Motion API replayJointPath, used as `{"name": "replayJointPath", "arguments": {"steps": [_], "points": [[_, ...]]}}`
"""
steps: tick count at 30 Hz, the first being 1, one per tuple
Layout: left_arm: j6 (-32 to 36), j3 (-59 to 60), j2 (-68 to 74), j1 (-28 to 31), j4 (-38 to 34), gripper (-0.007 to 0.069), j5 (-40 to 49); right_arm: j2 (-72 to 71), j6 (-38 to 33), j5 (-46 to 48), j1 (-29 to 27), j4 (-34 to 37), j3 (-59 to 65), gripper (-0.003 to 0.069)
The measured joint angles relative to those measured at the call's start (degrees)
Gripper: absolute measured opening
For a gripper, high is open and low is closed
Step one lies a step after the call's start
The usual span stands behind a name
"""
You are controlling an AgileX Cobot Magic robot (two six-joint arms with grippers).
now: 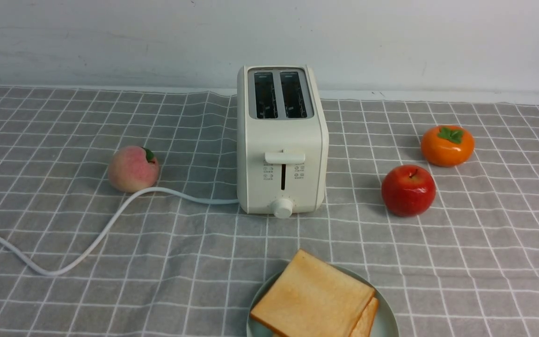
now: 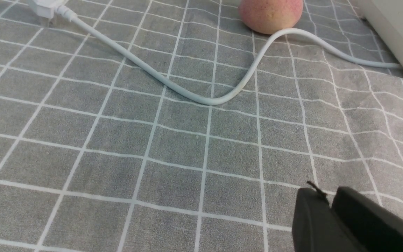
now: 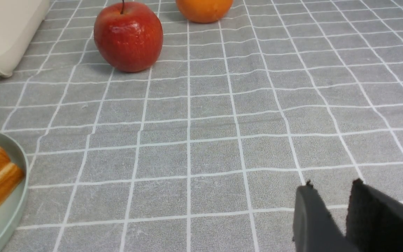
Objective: Take toasted bread from bread machine on grey coffee table place on plate.
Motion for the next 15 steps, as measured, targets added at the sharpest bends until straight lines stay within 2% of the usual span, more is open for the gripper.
{"name": "replayJointPath", "arguments": {"steps": [15], "points": [[0.0,0.0,0.0,0.0,0.0,0.0092,0.0,0.0,0.05,-0.07,0.0,0.0,0.0,0.0185]]}}
